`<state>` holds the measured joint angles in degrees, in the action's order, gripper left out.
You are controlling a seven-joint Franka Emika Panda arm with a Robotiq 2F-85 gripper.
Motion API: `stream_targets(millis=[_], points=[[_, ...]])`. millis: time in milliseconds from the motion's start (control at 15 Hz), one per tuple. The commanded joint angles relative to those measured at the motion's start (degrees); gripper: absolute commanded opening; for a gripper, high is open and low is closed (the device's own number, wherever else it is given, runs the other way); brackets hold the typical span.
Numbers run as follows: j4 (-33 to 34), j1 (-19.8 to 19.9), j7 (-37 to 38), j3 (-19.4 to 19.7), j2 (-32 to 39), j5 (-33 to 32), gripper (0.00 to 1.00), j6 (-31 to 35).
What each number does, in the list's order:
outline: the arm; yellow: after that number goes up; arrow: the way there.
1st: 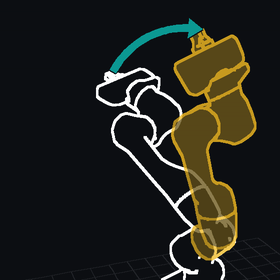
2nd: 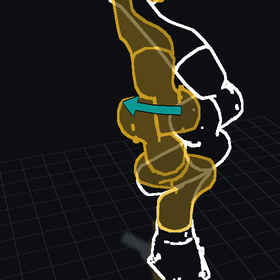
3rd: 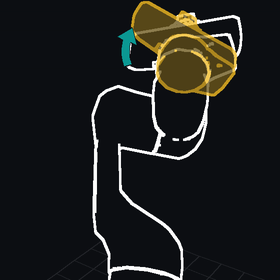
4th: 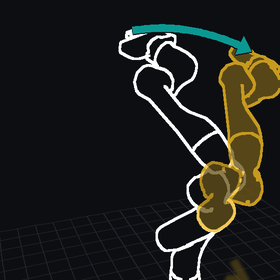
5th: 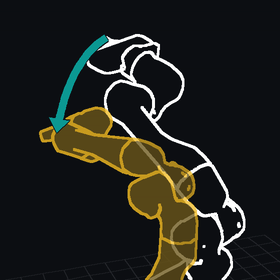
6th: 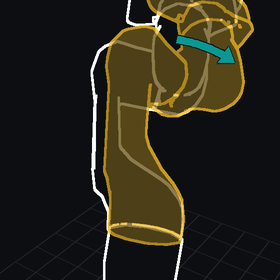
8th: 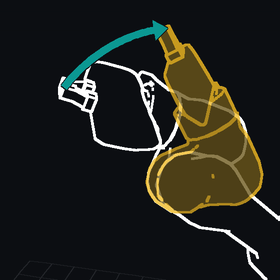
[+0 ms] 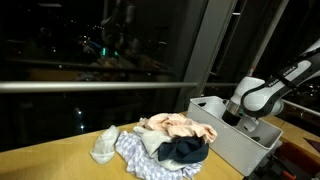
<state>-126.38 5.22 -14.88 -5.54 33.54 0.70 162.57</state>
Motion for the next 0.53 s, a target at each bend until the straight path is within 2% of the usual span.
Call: stream_targets(millis=[0, 267, 467], points=[[-0.1, 1.6, -0.2, -2.3, 1.9, 0.6, 0.73, 3.1], [-2.7, 1.8, 0.6, -3.2, -0.9, 0.9, 0.46, 3.7], [-7.7, 1.9, 1.8, -4.0, -8.0, 1.8, 0.22, 2.5]])
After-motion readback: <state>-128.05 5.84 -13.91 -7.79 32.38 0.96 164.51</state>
